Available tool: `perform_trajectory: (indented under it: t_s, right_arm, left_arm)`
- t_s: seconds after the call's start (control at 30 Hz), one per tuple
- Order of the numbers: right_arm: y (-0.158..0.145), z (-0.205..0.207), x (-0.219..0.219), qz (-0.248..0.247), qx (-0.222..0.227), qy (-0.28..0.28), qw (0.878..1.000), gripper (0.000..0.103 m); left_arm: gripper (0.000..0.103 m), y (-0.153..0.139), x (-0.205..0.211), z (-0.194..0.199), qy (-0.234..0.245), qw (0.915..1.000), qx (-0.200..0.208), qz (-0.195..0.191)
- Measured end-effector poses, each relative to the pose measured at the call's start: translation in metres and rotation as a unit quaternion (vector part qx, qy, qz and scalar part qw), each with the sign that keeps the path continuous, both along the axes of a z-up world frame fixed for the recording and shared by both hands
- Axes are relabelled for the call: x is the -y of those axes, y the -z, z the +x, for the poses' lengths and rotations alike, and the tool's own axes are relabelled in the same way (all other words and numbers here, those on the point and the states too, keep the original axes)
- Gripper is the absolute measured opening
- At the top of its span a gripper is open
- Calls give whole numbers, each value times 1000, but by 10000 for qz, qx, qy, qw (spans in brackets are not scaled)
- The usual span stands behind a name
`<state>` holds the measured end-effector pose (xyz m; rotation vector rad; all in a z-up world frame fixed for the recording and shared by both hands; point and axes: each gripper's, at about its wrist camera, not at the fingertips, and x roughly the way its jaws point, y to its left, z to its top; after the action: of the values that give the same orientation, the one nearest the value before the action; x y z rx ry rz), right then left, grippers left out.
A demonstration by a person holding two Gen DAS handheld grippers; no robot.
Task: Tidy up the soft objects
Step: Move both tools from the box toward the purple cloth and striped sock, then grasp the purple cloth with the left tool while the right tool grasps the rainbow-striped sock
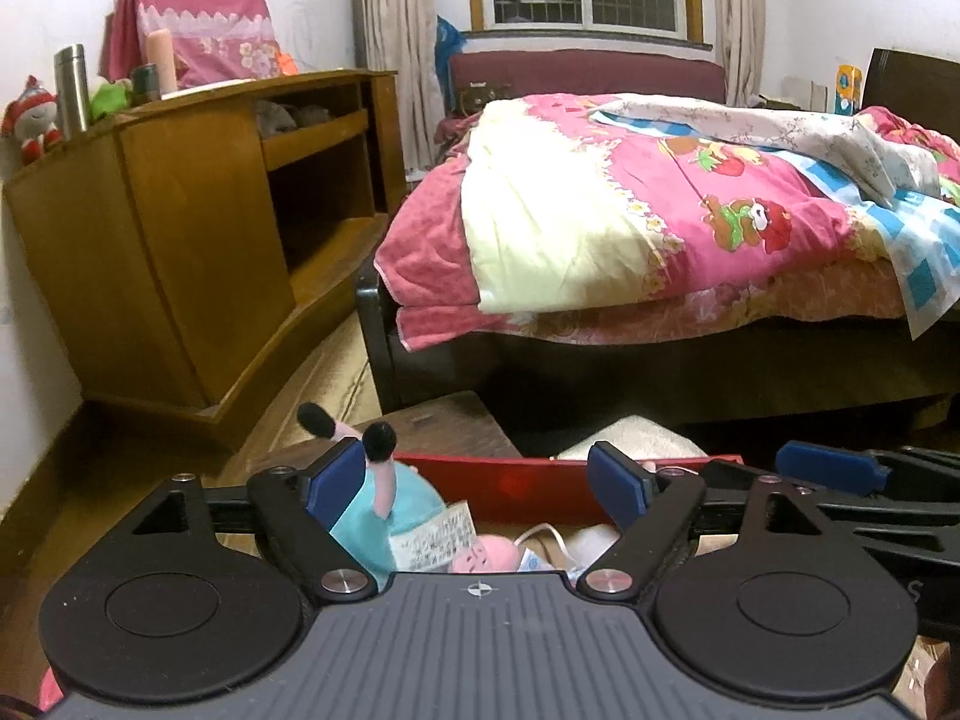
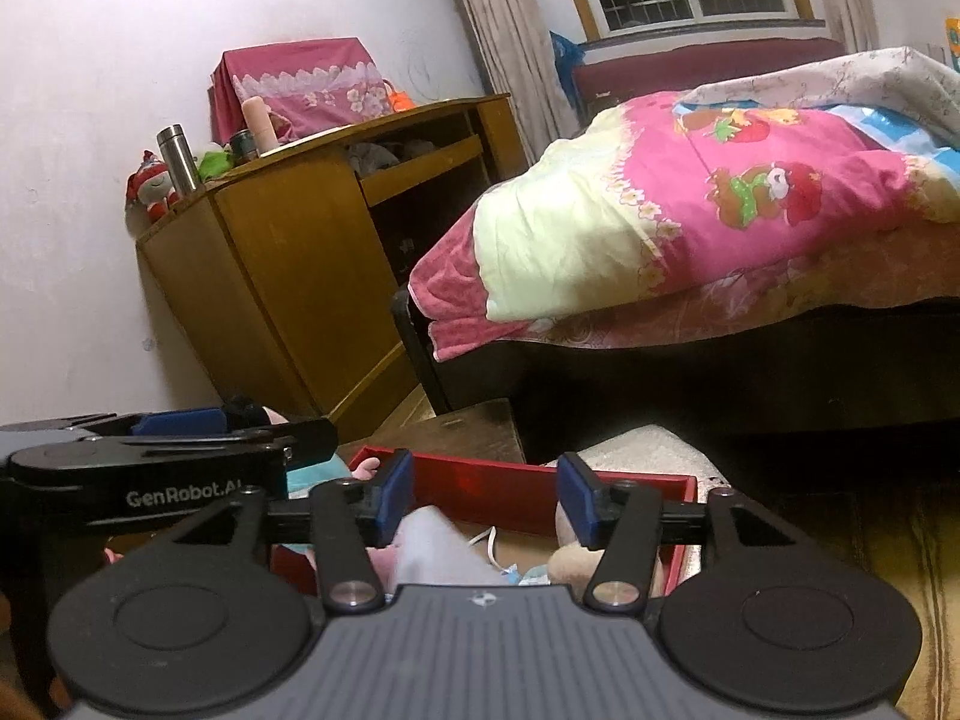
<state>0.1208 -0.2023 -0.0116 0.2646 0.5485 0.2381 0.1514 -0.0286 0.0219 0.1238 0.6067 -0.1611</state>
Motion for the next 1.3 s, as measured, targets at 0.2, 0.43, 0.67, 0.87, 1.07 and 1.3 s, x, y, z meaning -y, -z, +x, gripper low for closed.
perform_trajectory:
  t_s: [0.2,0.43,0.67,0.87,1.07,1.3]
  right_arm:
    - [-3,-22,1,61,-41,6,10000,32]
    - [5,-51,8,184,-309,65,9993,36]
    - [22,-71,15,420,-734,180,9963,36]
    - [29,-83,12,436,-934,158,9945,36]
    - [40,-90,19,391,-1197,238,9918,42]
    - [50,-88,33,589,-1455,345,9870,43]
  left_arm:
    - [82,0,-5,-21,66,9999,-112,91]
    - [82,11,-12,-44,141,9990,-419,106]
    - [82,29,-16,-63,378,9958,-807,204]
    - [82,51,-16,-74,693,9873,-1430,61]
    - [82,104,2,-72,1125,9692,-2124,534]
    - [83,142,34,-70,1575,9527,-2233,1332]
